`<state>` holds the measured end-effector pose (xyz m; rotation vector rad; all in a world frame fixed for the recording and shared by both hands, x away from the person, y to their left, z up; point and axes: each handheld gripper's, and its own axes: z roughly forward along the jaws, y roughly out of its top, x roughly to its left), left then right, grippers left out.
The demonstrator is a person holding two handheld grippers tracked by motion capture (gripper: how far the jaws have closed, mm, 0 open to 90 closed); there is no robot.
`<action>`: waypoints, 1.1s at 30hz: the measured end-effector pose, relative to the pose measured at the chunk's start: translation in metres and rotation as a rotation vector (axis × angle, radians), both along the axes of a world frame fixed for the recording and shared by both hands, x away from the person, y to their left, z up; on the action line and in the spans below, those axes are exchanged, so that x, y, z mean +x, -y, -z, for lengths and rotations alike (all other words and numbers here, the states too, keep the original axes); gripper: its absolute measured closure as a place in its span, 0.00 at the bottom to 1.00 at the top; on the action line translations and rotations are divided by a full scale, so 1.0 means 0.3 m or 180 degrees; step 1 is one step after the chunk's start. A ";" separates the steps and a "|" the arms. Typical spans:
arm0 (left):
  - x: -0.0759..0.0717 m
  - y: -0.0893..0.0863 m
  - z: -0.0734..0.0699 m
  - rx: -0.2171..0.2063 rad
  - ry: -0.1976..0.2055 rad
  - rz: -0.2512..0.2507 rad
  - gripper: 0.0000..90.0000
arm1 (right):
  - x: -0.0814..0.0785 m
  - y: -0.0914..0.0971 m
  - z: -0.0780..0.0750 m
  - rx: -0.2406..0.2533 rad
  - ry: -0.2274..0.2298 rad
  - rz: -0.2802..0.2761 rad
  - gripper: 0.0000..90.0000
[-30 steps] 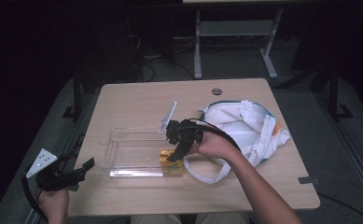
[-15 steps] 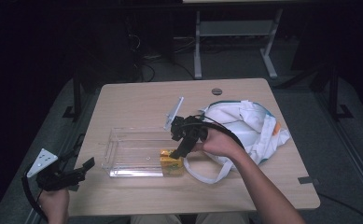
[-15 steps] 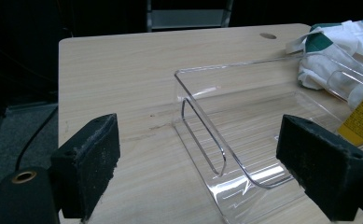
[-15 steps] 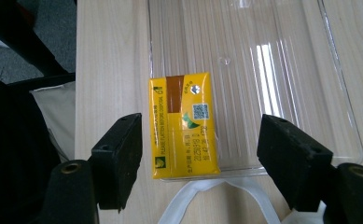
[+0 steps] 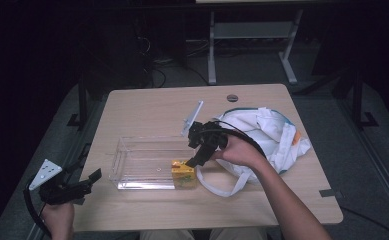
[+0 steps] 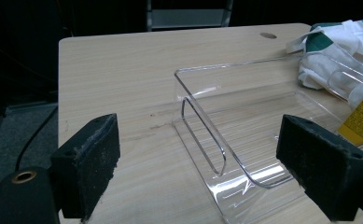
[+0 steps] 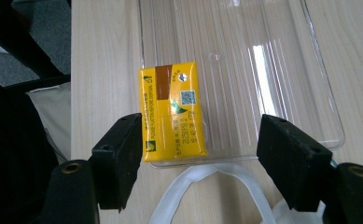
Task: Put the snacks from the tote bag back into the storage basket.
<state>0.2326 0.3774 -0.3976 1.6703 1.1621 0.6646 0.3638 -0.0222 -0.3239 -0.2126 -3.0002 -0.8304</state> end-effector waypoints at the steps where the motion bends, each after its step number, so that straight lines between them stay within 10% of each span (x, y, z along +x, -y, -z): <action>1: 0.000 0.000 0.000 0.0002 0.0000 0.0000 0.14 | 0.002 0.005 -0.001 0.0016 0.0001 0.0009 0.34; 33: 0.000 0.002 -0.002 -0.0005 0.0007 -0.0007 0.14 | 0.046 0.144 -0.047 0.0138 0.0106 0.0311 0.34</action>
